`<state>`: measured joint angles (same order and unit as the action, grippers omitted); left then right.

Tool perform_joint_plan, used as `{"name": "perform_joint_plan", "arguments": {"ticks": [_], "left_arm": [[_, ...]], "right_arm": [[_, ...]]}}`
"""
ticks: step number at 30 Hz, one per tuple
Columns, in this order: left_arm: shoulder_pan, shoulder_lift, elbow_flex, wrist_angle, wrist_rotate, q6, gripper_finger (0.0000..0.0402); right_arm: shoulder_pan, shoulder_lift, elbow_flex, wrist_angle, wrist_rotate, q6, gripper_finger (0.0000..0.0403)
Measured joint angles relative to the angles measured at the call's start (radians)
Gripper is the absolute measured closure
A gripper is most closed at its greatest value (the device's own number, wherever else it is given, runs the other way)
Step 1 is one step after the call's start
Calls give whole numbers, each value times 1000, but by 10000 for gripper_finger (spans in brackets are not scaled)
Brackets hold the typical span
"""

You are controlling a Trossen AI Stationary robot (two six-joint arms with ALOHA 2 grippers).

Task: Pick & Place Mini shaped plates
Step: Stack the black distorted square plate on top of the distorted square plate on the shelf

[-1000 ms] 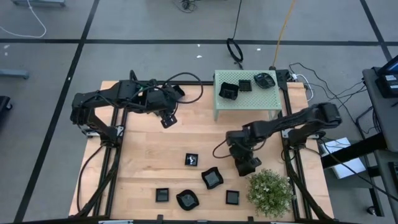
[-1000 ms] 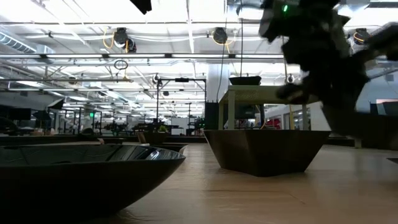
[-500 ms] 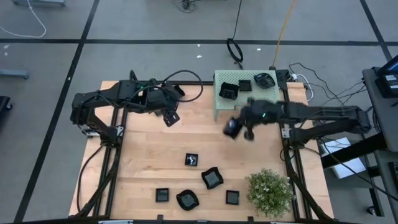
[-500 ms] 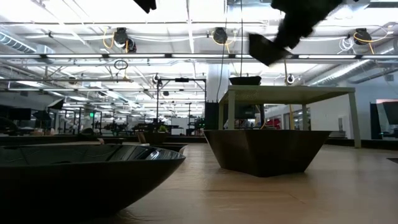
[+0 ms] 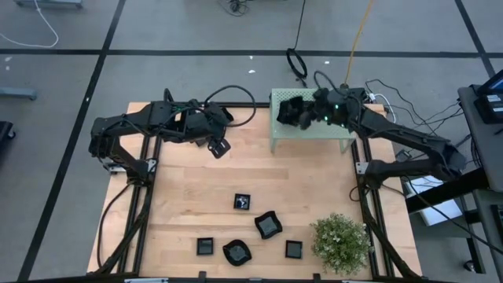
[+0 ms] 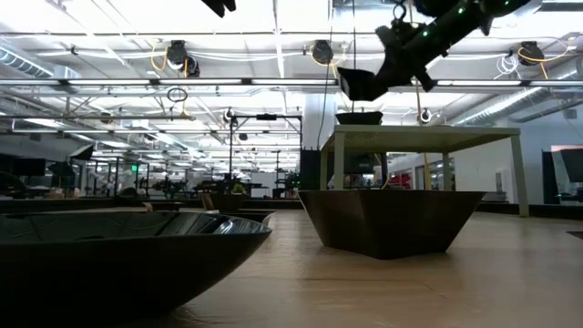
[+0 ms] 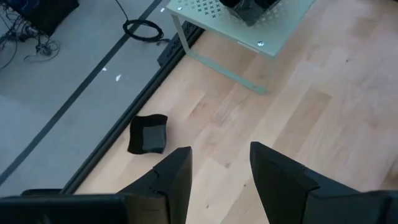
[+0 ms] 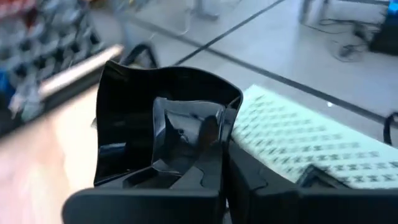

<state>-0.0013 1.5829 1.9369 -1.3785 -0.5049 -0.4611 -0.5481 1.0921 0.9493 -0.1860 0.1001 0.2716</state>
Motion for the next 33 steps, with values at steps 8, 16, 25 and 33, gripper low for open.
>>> {"name": "perform_joint_plan", "arguments": {"ticks": [8, 16, 25, 33], "left_arm": [[0, 0, 0, 0, -1, -56, 236], [0, 0, 0, 0, 0, -47, 236], [0, 0, 0, 0, 0, -42, 236], [0, 0, 0, 0, 0, -41, 236]], "right_arm": [[-49, 93, 0, 31, -97, 400, 403], [-15, 113, 0, 37, -11, 469, 403], [-13, 84, 0, -67, 29, 554, 403], [-13, 85, 0, -67, 33, 580, 402]]}}
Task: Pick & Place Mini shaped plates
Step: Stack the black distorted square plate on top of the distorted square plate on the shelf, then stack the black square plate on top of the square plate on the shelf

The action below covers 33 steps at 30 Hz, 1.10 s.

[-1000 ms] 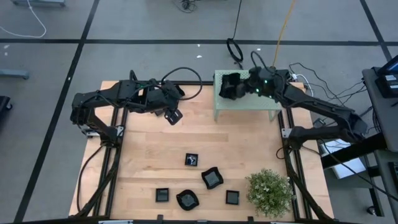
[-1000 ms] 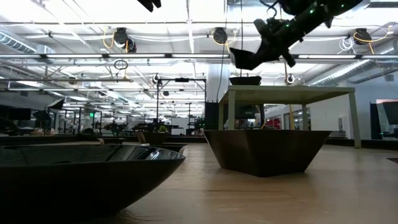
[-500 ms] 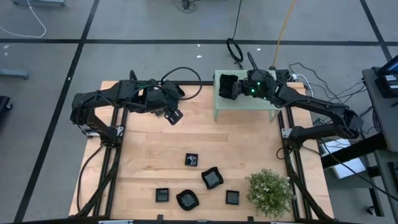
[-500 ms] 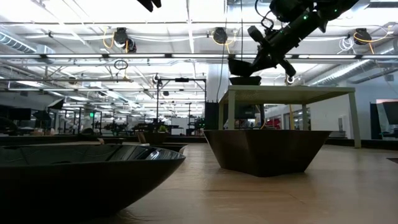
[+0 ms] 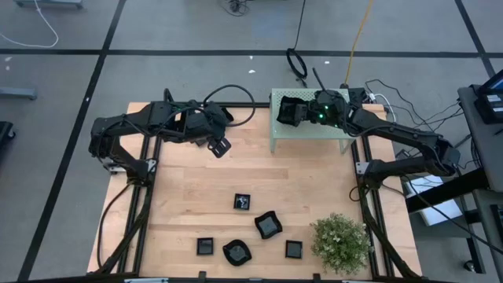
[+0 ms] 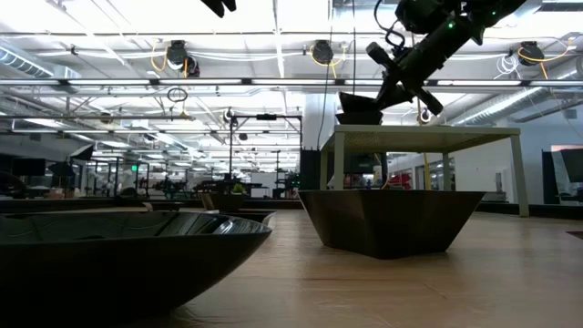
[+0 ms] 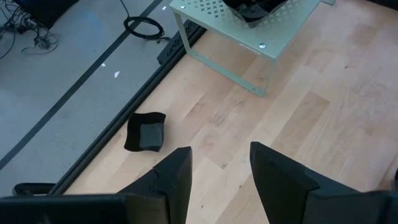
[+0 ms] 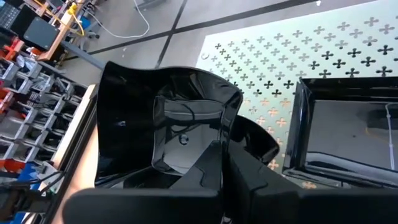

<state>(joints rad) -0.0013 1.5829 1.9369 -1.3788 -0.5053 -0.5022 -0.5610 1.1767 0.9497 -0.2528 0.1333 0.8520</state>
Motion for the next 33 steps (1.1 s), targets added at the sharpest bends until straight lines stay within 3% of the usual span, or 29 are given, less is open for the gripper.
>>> {"name": "perform_joint_plan", "arguments": {"ticks": [6, 13, 19, 26, 33], "left_arm": [[0, 0, 0, 0, 0, 0, 236], [0, 0, 0, 0, 0, 0, 236], [0, 0, 0, 0, 0, 0, 236], [0, 0, 0, 0, 1, -17, 236], [2, 2, -47, 28, 4, -23, 236]], "right_arm": [[0, 0, 0, -2, 0, -4, 379], [0, 0, 0, 43, -2, -8, 317], [0, -35, 0, 62, 2, -149, 270], [-1, -127, 0, 84, 27, -361, 262], [8, -208, 0, 155, 21, -455, 261]]}}
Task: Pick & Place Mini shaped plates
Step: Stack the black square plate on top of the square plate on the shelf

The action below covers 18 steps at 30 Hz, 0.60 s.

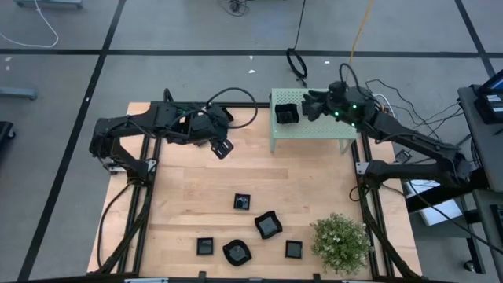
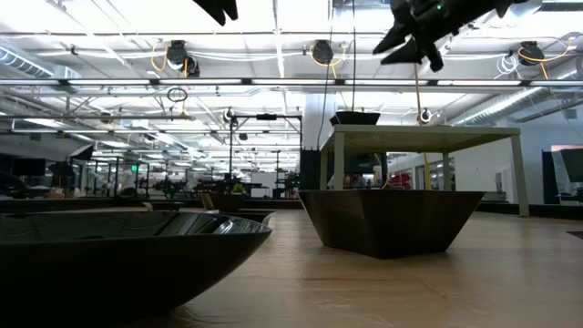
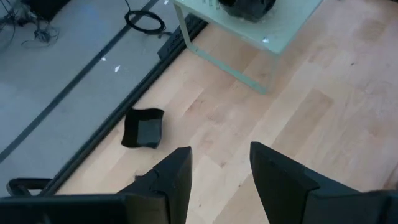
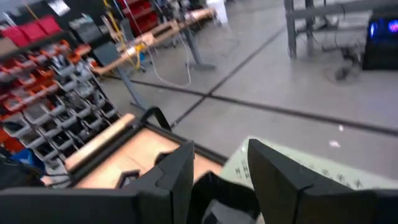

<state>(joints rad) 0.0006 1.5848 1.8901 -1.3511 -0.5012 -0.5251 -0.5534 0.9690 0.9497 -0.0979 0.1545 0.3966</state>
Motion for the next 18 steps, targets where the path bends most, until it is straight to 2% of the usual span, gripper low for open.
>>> {"name": "perform_joint_plan", "arguments": {"ticks": [4, 12, 18], "left_arm": [[0, -3, -76, 75, 70, -9, 236], [0, -1, -333, 207, 270, 0, 236], [-18, -1, -504, 288, 473, 58, 236]], "right_arm": [[17, -38, 0, 32, -1, -43, 261], [43, -57, 1, 31, -2, -51, 261], [45, -56, 1, 31, -2, -69, 261]]}}
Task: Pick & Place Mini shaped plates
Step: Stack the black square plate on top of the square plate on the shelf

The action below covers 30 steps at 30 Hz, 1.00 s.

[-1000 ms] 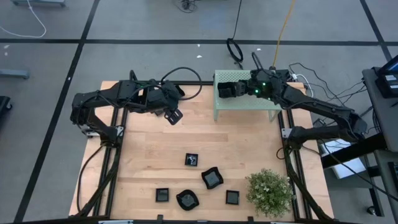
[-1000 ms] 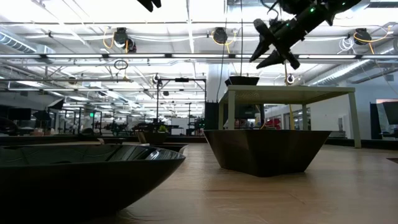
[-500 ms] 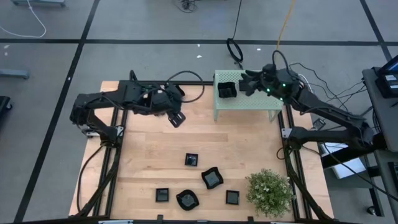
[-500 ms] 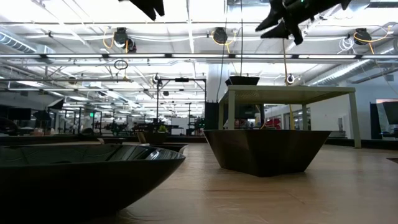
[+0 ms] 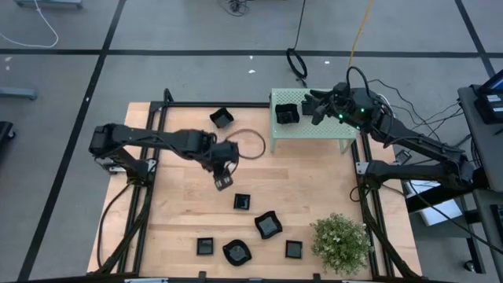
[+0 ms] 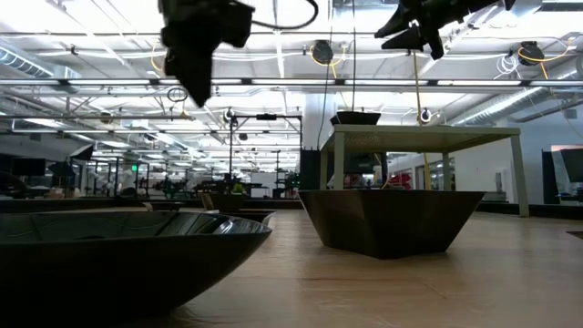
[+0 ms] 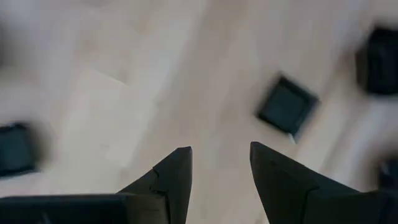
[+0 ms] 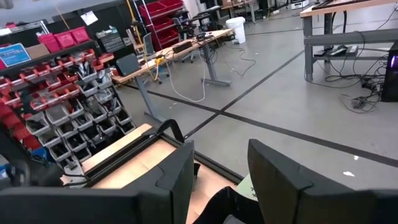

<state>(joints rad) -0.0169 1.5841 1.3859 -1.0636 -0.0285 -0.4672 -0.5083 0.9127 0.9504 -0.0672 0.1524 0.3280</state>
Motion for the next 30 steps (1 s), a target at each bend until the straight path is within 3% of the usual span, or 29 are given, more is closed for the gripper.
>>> {"name": "perform_joint_plan", "arguments": {"ticks": [5, 12, 23, 30], "left_arm": [[-55, 0, -112, 81, 119, 60, 236], [-141, 0, -235, 257, 133, 81, 236], [-151, 0, -502, 911, -95, 197, 236], [-107, 0, -602, 970, -78, 152, 236]], "right_arm": [[0, 0, 0, -2, 0, 0, 261], [0, 0, 0, -18, 0, -4, 261], [0, 2, 0, -16, 1, -72, 261], [0, 13, 0, -20, 2, -87, 261]]}}
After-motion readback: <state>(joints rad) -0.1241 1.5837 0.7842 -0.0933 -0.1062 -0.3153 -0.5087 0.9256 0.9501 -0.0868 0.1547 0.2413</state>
